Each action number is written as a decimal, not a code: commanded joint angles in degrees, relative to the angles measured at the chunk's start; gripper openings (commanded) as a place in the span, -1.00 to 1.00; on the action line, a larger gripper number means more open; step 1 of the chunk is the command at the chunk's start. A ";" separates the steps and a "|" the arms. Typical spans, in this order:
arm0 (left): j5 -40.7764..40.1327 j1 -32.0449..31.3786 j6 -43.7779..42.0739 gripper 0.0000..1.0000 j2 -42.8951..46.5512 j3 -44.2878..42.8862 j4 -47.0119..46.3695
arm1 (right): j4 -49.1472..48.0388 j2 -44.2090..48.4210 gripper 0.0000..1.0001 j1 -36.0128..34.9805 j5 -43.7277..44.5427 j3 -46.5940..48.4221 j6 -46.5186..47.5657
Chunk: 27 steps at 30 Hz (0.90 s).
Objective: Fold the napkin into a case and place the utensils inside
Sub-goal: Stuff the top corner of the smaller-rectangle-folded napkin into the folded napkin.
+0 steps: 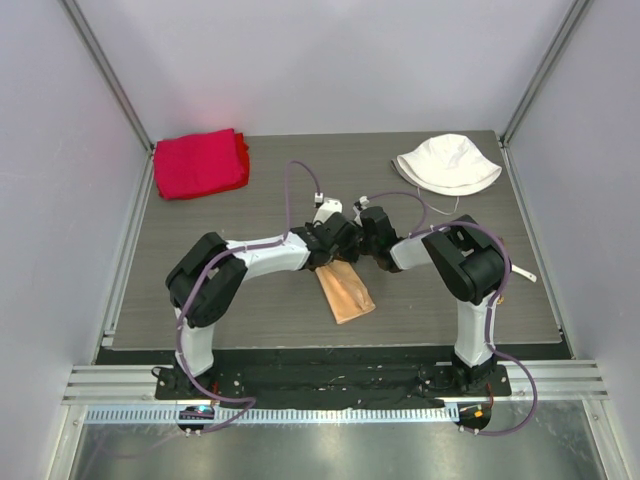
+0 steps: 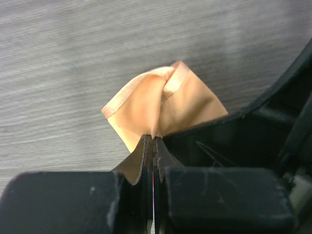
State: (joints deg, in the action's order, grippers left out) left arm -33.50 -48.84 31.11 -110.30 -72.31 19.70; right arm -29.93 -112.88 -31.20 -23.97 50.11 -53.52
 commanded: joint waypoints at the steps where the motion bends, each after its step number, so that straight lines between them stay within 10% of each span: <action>1: 3.26 0.32 2.10 -1.00 5.00 3.58 -5.11 | -2.50 -0.50 -0.98 0.18 -1.52 2.10 -0.09; 27: 10.82 3.31 4.57 -1.00 10.37 10.35 -10.39 | 9.10 4.24 -0.98 3.25 -6.18 6.41 3.68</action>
State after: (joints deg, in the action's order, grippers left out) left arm -23.16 -45.67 35.03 -102.32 -61.80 12.19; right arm -24.60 -114.32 -29.36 -29.76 55.09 -53.21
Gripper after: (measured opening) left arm 0.012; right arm 0.015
